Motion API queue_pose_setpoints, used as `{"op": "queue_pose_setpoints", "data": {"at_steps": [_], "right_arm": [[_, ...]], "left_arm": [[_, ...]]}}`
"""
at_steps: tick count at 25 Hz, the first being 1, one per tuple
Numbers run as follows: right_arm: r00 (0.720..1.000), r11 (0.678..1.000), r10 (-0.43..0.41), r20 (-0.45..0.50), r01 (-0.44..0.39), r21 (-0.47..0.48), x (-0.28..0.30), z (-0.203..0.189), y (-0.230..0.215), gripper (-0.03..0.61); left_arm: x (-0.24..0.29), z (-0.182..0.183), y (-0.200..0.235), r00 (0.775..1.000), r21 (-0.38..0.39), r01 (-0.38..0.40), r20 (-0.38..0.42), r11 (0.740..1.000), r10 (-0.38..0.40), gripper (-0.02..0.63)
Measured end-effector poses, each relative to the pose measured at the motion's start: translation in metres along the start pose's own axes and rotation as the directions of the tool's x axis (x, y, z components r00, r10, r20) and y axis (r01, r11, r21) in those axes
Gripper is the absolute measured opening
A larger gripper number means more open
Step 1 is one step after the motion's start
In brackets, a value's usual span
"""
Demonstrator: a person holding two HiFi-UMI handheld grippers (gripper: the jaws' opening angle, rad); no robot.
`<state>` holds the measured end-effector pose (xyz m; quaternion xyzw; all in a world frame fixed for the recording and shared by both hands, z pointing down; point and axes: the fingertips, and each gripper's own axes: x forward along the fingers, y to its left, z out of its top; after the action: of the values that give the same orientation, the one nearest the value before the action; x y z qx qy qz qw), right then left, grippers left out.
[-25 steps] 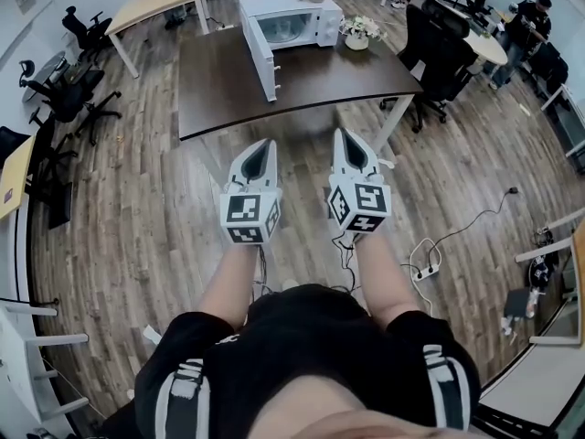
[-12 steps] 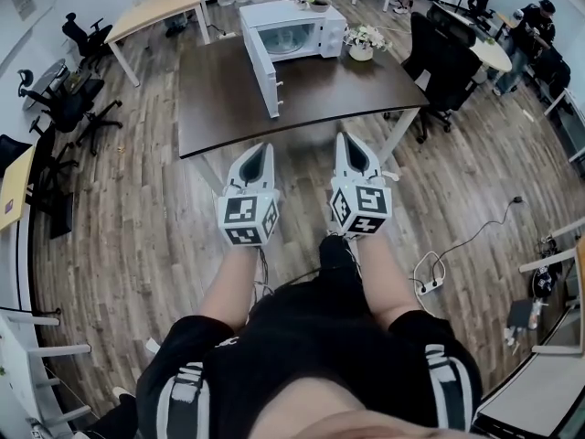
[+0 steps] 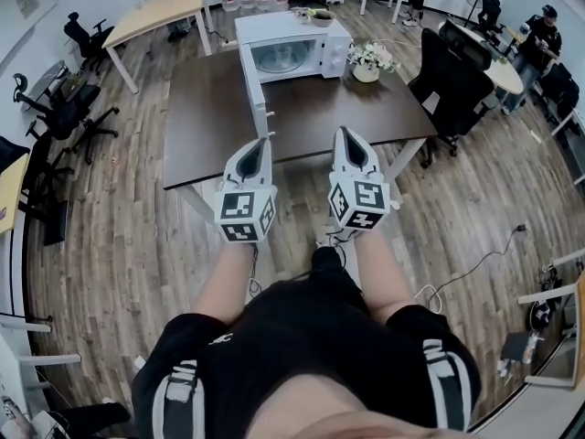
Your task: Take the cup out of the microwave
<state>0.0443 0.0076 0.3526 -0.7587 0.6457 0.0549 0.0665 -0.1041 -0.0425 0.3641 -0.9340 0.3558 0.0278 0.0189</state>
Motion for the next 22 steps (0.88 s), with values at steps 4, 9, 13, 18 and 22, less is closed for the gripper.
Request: {"op": "queue_pose_setpoints", "data": {"at_steps": [4, 9, 13, 18, 22], "right_arm": [[1.0, 1.0, 0.02, -0.008, -0.02, 0.012, 0.084, -0.005, -0.049, -0.001], [0.998, 0.996, 0.061, 0.004, -0.06, -0.069, 0.189, -0.004, -0.104, -0.002], [0.993, 0.991, 0.12, 0.003, -0.12, -0.051, 0.268, -0.006, -0.14, -0.002], [0.982, 0.982, 0.188, -0.019, -0.187, 0.006, 0.343, -0.015, -0.15, -0.002], [0.978, 0.978, 0.208, -0.027, -0.207, 0.016, 0.375, -0.027, -0.145, -0.002]], "left_arm": [[0.093, 0.006, 0.008, 1.0, 0.005, -0.015, 0.001, 1.0, 0.015, 0.0], [0.213, 0.015, 0.022, 0.999, 0.003, -0.044, 0.01, 0.999, 0.044, 0.0], [0.295, 0.02, 0.038, 0.996, 0.005, -0.086, 0.016, 0.996, 0.086, 0.002], [0.355, 0.019, 0.067, 0.99, 0.0, -0.14, 0.0, 0.99, 0.14, 0.001], [0.378, 0.007, 0.09, 0.986, 0.003, -0.162, -0.032, 0.987, 0.162, 0.0]]}}
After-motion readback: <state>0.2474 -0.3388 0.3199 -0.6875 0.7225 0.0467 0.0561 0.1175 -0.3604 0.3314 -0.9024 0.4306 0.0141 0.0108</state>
